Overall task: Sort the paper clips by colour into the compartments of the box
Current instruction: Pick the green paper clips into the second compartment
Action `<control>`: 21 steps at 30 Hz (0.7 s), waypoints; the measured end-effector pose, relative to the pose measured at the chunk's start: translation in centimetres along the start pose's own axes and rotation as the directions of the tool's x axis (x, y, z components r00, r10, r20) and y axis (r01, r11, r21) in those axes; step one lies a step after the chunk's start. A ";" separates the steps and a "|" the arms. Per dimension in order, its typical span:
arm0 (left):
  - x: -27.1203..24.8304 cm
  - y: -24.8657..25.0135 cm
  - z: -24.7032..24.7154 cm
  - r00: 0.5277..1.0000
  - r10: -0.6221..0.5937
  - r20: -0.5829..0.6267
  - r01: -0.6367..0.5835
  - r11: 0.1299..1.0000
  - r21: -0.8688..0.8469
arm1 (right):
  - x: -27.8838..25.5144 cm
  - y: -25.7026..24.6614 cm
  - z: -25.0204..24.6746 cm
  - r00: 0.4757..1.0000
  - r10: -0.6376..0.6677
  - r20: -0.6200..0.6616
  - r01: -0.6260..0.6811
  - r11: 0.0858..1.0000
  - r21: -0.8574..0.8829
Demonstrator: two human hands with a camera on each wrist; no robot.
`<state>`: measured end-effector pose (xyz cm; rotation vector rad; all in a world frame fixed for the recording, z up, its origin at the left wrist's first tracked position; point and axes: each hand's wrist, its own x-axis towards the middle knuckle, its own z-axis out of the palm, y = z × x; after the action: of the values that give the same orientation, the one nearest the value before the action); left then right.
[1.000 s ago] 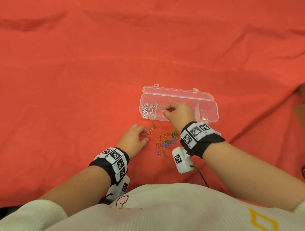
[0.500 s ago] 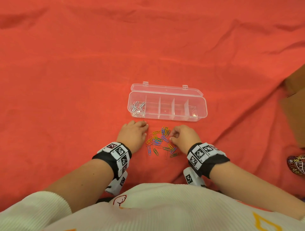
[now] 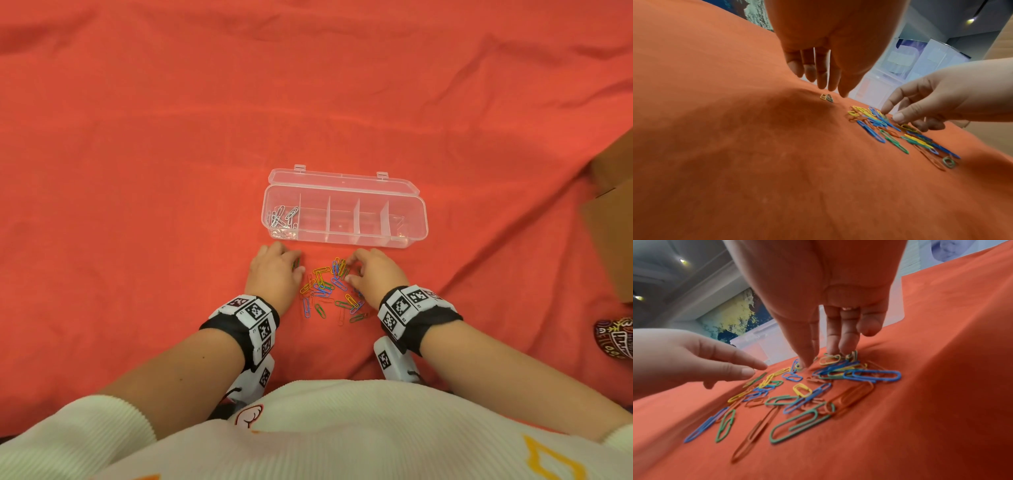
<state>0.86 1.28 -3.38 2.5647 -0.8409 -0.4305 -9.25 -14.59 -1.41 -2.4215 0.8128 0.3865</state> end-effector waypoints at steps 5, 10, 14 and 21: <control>0.4 -0.3 0.2 0.991 -0.130 0.030 0.132 0.989 -0.062 | -0.2 0.0 0.6 1.000 0.009 -0.009 -0.009 1.000 -0.009; 0.6 -0.3 0.2 0.983 -0.168 0.079 0.176 0.977 -0.123 | -0.4 0.4 0.7 1.000 0.008 0.015 -0.007 1.000 -0.023; 0.2 -0.7 -0.2 0.977 -0.208 0.034 0.211 0.963 -0.165 | -0.5 1.4 -0.1 0.997 0.062 -0.046 -0.060 0.997 0.037; 0.2 -1.0 -0.4 0.970 -0.229 0.086 0.242 0.950 -0.198 | -0.8 2.4 -0.7 0.986 0.156 -0.053 -0.152 0.985 0.082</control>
<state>1.69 1.98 -3.54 2.4731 -0.4802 -0.6378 -11.30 -16.17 -1.46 -2.3154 1.0264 0.3363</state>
